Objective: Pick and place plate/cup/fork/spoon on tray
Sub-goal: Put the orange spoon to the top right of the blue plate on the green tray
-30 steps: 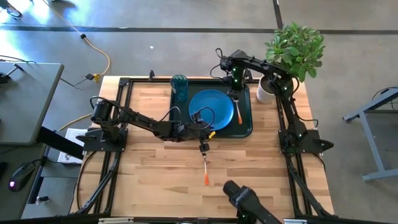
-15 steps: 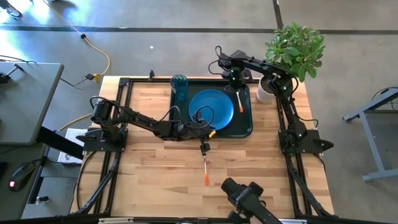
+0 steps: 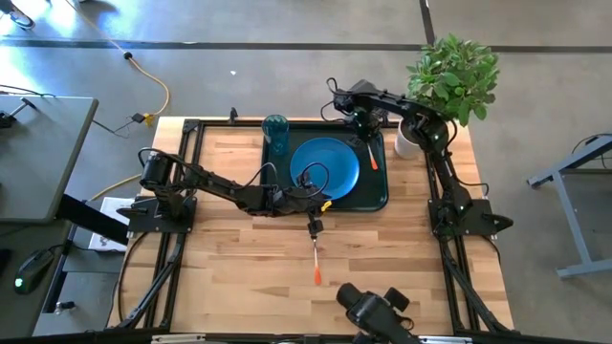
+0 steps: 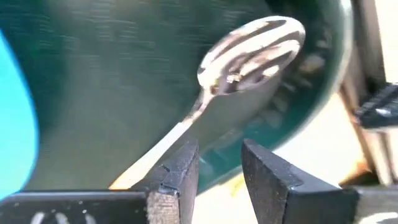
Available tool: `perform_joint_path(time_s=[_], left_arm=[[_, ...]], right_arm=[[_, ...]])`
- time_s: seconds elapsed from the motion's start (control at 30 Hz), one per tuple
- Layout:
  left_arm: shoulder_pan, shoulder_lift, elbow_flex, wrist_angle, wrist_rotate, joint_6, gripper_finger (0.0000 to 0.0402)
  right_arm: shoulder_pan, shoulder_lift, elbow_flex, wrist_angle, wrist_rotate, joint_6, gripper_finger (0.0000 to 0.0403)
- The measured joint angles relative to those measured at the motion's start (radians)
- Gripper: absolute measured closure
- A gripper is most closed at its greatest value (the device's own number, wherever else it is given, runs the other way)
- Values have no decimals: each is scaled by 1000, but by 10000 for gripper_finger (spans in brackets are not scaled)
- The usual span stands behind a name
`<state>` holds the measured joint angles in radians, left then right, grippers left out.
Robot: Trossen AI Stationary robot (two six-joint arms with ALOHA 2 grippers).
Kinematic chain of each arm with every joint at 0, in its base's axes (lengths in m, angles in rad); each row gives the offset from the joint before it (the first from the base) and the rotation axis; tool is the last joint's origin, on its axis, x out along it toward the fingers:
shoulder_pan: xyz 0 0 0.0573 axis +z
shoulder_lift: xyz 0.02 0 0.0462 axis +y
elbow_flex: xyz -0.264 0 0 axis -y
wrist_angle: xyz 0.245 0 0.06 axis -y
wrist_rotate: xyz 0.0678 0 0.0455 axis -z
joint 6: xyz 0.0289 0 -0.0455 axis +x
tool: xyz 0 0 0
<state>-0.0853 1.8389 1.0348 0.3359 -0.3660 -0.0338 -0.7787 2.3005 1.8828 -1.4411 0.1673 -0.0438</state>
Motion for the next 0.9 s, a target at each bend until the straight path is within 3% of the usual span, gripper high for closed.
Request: perform_joint_path(time_s=[0.13,0.4,0.63,0.77,0.9], left_arm=[[0,0,0,0,0,0,346],[-17,0,0,-85,0,-34,346],[-40,0,-6,-94,-50,-36,347],[-41,0,-6,-116,-90,-51,347],[-41,0,-7,-190,-93,-100,347]], right_arm=[[23,0,0,-1,74,37,288],[57,0,0,42,88,108,295],[75,-2,0,107,170,115,304],[79,-2,0,80,147,118,315],[106,-27,-1,16,213,118,327]])
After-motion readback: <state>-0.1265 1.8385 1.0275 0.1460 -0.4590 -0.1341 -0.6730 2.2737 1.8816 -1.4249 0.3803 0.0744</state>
